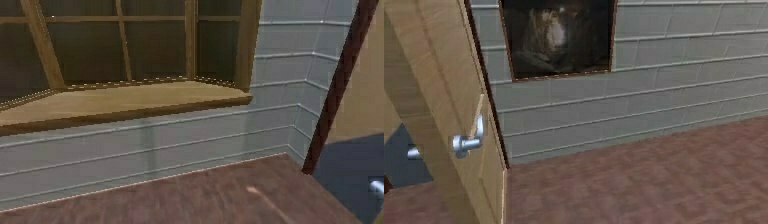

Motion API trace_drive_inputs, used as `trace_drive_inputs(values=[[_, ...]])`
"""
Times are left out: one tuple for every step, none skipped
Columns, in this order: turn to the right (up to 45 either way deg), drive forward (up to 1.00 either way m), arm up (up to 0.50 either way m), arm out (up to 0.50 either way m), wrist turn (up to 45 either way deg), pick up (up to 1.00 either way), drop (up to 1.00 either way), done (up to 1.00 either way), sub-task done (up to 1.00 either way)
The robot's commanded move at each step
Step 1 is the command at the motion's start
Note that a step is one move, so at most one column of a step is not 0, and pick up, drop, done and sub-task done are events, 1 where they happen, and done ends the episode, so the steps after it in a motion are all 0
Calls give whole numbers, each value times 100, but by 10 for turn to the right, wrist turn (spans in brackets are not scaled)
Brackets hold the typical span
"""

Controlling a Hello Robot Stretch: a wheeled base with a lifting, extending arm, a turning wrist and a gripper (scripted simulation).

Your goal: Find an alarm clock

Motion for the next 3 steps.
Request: trace_drive_inputs(values=[[0,80,0,0,0,0,0,0,0],[450,0,0,0,0,0,0,0,0],[390,0,0,0,0,0,0,0,0]])
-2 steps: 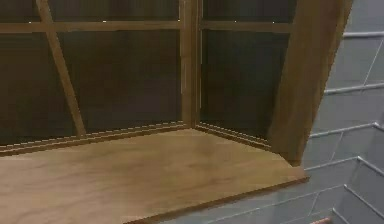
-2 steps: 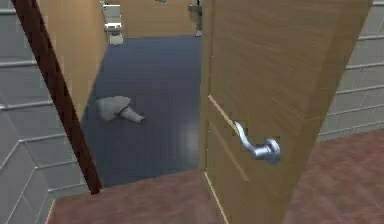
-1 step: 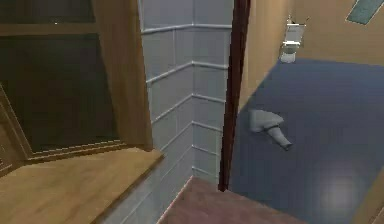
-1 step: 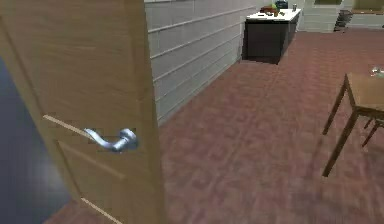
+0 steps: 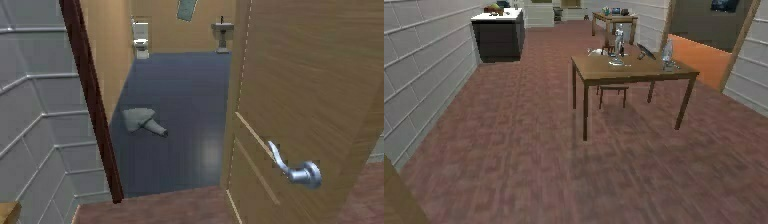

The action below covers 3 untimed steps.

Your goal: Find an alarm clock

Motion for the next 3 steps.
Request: trace_drive_inputs(values=[[0,35,0,0,0,0,0,0,0],[-120,0,0,0,0,0,0,0,0],[-30,0,0,0,0,0,0,0,0]])
